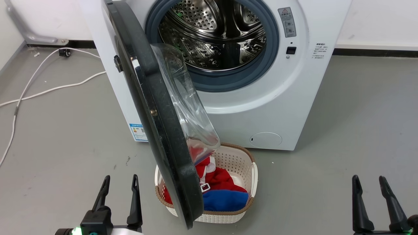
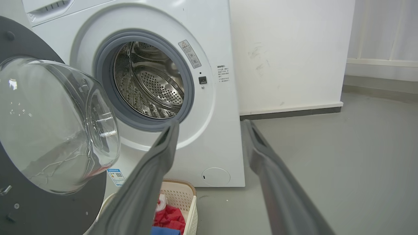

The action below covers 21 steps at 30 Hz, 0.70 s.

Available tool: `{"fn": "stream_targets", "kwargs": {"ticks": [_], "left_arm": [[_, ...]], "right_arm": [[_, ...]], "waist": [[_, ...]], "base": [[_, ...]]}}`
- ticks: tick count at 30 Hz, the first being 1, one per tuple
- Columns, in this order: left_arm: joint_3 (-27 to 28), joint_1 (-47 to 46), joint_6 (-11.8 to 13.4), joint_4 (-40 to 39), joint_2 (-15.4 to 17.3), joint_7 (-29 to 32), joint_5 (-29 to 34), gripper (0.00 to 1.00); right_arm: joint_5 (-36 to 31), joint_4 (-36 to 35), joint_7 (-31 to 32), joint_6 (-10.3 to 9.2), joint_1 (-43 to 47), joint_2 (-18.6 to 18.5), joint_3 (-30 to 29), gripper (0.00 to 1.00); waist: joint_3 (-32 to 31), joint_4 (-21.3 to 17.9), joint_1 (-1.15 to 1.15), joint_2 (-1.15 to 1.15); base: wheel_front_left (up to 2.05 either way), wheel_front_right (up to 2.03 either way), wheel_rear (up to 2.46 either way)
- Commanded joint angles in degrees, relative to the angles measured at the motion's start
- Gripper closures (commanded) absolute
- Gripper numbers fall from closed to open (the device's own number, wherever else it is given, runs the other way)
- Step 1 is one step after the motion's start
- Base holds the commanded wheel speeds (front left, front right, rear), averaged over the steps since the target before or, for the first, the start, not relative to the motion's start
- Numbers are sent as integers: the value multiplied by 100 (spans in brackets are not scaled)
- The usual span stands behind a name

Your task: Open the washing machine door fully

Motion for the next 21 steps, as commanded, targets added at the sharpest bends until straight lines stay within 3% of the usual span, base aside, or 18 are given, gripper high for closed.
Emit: {"fn": "stream_targets", "kwargs": {"ticks": [1,11,12,13,14,15,21], "left_arm": [[1,65,-1,2,-1,-16,-9,0],[-42,98,26,29,0,-16,-91,0],[-40,98,28,33,0,-16,-102,31],[-37,98,37,40,0,-16,-97,55],[-32,97,42,41,0,-16,-92,89],[-26,97,48,45,0,-16,-106,100],[156,33,190,-69,0,-16,-46,100]], "right_arm": [[-23,15,-10,0,86,14,9,0],[-145,46,-10,-1,170,13,13,0],[-151,53,-10,-1,169,13,12,0],[-158,58,-10,-1,168,13,11,0],[-160,65,-10,-1,170,13,8,0],[-169,76,-10,0,173,13,10,0],[-213,117,-10,-1,162,14,43,0]], "waist": [[-3,-8,0,0],[-20,-33,0,0],[-22,-32,0,0],[-24,-30,0,0],[-27,-28,0,0],[-30,-26,0,0],[-64,-33,0,0]], "base": [[0,0,0],[0,0,0],[0,0,0],[0,0,0],[0,0,0],[0,0,0],[0,0,0]]}}
